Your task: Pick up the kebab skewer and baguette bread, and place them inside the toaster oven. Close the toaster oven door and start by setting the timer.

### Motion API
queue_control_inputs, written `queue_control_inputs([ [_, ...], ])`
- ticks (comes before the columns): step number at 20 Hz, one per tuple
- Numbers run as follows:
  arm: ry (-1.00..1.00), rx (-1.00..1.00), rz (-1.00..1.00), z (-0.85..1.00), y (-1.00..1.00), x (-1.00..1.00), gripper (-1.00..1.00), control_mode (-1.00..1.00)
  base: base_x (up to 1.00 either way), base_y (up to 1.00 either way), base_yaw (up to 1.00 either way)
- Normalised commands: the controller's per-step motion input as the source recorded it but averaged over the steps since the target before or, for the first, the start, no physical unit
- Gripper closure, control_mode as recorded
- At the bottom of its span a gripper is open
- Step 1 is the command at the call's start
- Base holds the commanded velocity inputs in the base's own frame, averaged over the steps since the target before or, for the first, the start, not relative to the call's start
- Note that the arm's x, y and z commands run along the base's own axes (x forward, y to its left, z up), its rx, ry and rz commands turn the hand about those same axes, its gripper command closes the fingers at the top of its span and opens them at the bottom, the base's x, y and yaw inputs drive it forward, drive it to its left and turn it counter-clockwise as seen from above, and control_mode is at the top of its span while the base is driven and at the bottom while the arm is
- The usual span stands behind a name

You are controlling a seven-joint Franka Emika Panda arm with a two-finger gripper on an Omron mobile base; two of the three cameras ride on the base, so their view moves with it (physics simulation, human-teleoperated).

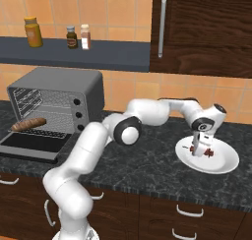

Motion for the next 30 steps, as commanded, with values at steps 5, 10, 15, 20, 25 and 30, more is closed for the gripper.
queue_control_inputs([
  [5,0.12,0.02,0.00,-0.49,0.07,-0.36,1.00,-1.00,0.00,0.00,0.00],
  [10,0.01,0.02,0.00,-0.33,0.37,-0.70,1.00,-1.00,0.00,0.00,0.00],
  [15,-0.01,0.04,0.00,0.38,0.39,-0.40,1.00,-1.00,0.00,0.00,0.00],
  [20,-0.01,0.01,0.19,0.50,0.89,-0.89,1.00,-1.00,0.00,0.00,0.00],
  [25,0.01,-0.01,0.34,0.61,1.00,-0.71,1.00,-1.00,0.00,0.00,0.00],
  [30,-0.02,-0.08,0.32,0.36,1.00,-0.73,1.00,-1.00,0.00,0.00,0.00],
])
